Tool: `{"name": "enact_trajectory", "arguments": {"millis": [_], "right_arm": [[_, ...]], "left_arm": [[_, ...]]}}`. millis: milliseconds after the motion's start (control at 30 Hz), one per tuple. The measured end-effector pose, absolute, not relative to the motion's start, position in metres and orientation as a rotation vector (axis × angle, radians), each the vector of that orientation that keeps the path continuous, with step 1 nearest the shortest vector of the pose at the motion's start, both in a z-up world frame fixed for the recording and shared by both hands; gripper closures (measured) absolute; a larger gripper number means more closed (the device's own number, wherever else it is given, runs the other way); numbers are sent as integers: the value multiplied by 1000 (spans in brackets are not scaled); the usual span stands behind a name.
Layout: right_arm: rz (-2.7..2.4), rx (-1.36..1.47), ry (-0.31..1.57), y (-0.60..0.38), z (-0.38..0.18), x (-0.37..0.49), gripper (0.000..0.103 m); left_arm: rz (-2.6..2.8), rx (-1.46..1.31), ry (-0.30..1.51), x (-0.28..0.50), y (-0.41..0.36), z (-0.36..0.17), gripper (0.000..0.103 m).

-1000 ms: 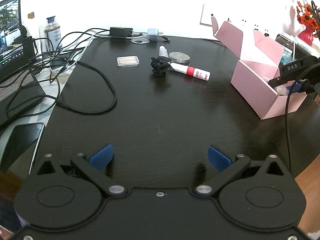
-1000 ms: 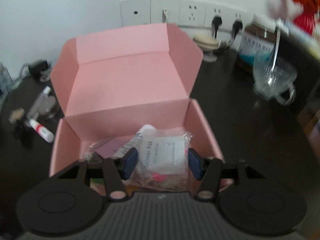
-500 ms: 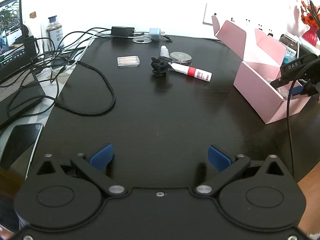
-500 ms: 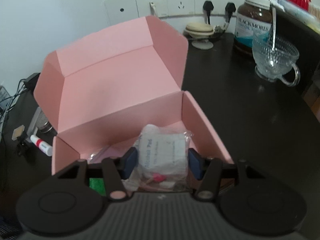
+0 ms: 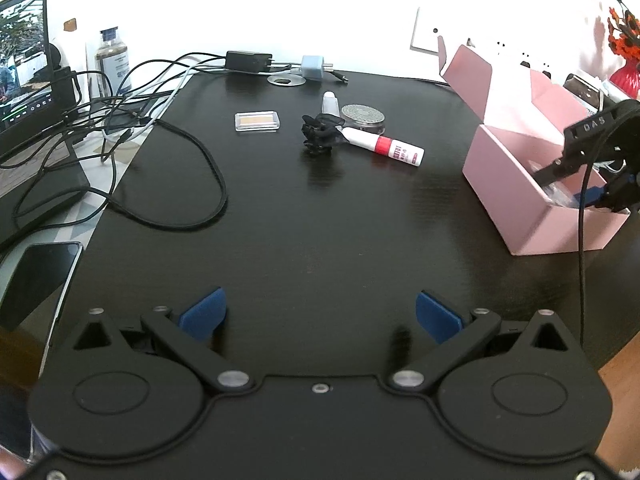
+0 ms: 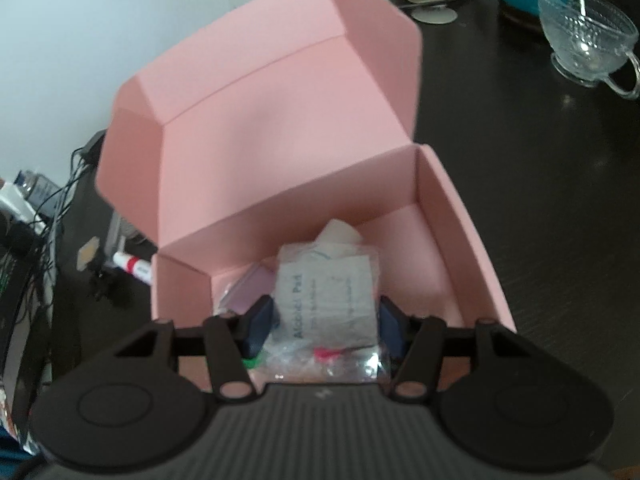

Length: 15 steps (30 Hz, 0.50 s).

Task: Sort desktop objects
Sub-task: 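Lower the packet into the pink box with the right gripper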

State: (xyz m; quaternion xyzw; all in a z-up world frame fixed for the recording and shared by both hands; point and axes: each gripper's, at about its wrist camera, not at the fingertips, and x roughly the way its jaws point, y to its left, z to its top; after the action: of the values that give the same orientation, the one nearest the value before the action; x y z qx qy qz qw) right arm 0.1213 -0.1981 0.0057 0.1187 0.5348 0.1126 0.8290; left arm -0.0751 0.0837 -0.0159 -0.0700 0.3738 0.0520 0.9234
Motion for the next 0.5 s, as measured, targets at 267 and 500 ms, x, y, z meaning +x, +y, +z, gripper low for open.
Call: {"name": "enact_trajectory", "arguments": {"millis": [267, 500], "right_arm": [[306, 240, 1090, -180, 2, 118, 48], [357, 205, 1100, -179, -2, 125, 43]], "left_arm": [[97, -134, 773, -74, 82, -16, 0], [87, -140, 775, -73, 84, -16, 0]]}}
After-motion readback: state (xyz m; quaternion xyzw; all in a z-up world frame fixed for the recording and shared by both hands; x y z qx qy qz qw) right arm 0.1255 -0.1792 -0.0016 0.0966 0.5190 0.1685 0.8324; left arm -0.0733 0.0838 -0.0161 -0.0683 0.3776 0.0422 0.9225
